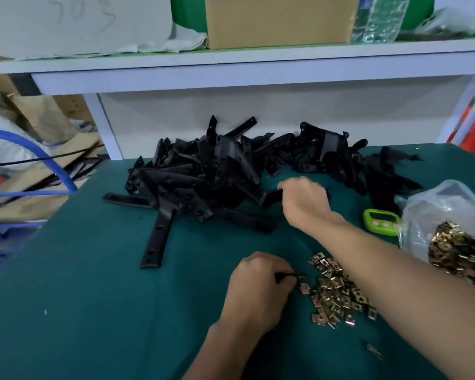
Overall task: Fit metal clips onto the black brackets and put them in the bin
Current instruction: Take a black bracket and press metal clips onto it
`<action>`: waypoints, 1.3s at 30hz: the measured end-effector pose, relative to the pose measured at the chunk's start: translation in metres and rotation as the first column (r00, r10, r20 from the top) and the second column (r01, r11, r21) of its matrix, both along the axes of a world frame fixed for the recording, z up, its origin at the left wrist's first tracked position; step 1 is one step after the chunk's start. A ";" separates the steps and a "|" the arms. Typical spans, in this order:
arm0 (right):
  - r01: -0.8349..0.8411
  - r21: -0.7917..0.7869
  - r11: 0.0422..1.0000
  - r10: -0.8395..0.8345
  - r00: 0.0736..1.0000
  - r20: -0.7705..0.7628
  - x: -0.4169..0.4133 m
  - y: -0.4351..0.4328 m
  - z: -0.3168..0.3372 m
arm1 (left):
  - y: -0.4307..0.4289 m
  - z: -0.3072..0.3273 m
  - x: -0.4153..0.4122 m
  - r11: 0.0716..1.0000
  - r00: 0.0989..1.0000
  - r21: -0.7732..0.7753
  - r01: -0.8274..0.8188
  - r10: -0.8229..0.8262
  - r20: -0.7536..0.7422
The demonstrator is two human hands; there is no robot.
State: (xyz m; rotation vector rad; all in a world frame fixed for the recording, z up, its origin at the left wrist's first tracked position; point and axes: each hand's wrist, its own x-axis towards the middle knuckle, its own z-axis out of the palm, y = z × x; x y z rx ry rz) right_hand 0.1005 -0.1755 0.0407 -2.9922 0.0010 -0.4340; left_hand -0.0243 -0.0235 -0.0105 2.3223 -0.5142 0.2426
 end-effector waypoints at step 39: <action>-0.314 0.094 0.945 0.320 0.945 -0.063 -0.137 -0.037 -0.026 | 0.005 0.007 0.000 0.939 0.937 -0.012 -0.343 0.341 -0.074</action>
